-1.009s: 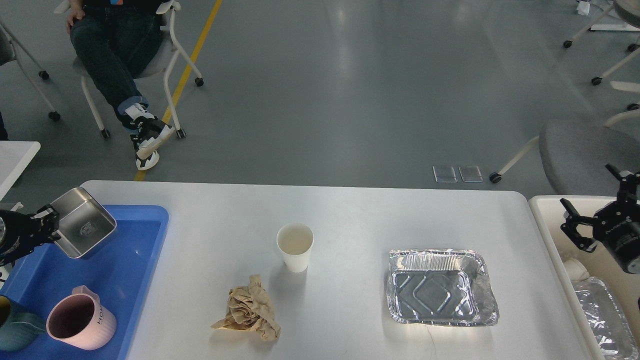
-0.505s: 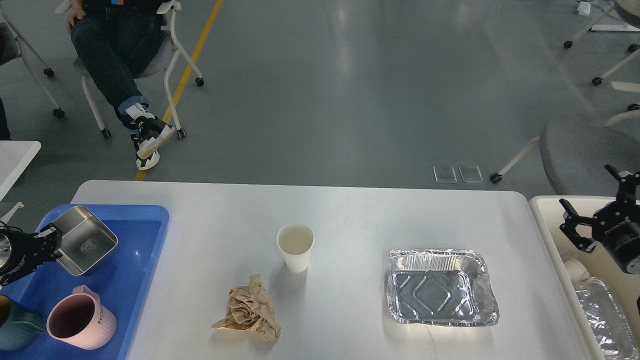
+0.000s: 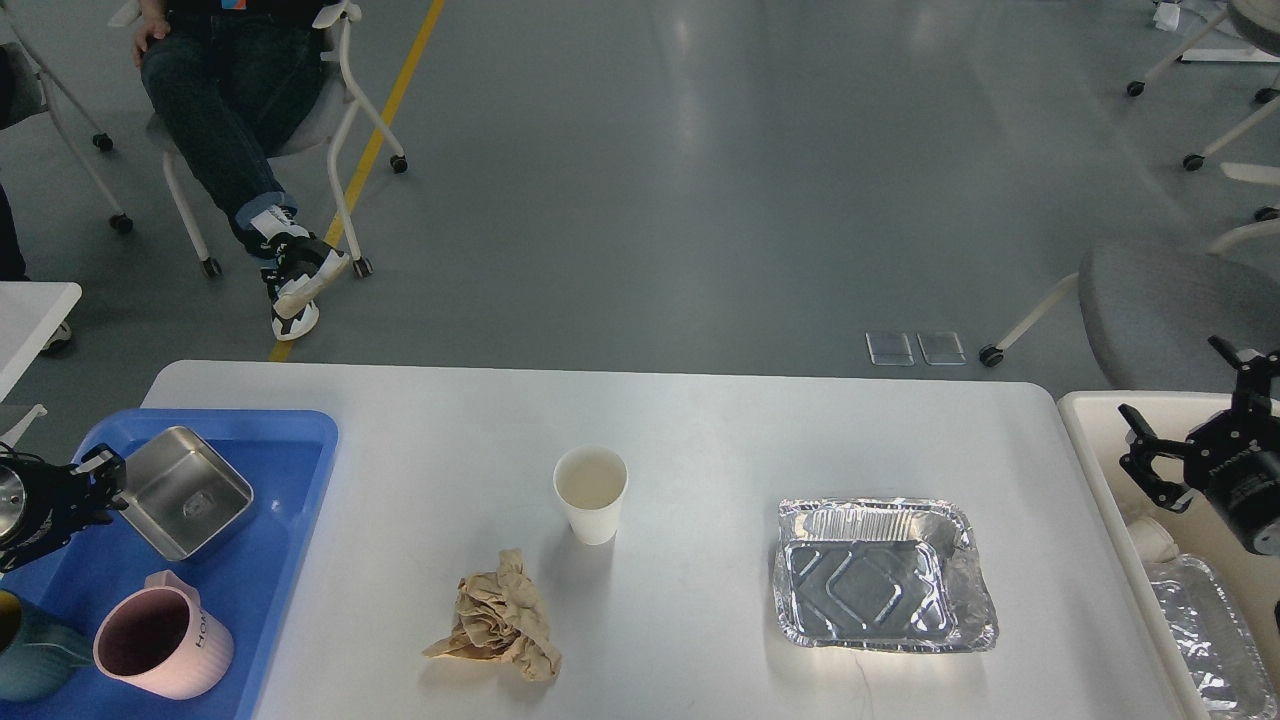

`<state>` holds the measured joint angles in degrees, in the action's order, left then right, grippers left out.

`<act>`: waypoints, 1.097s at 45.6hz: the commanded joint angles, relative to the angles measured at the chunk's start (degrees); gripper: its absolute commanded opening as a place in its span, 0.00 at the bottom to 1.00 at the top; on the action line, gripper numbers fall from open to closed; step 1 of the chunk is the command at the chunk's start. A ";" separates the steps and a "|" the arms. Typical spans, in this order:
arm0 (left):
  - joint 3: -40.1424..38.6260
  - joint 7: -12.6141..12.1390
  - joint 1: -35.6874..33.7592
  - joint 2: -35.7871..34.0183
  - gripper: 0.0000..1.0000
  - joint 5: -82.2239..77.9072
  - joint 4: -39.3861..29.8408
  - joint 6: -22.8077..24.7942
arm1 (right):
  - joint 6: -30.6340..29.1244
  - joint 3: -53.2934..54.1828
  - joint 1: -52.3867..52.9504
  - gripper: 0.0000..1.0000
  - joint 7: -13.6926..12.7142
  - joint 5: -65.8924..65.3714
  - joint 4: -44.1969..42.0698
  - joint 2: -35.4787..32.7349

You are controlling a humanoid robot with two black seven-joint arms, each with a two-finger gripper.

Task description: Tidy desktop

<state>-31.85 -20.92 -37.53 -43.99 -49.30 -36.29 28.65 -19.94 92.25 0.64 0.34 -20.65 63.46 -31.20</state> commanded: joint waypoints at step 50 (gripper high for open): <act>-12.17 4.83 -23.38 13.22 1.00 21.24 0.08 -0.87 | -0.80 0.30 -1.25 1.00 -0.07 -0.09 1.76 -0.44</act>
<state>-39.25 -16.07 -60.60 -34.47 -37.52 -36.39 28.03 -20.69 92.56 -0.61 0.31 -20.73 65.21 -31.59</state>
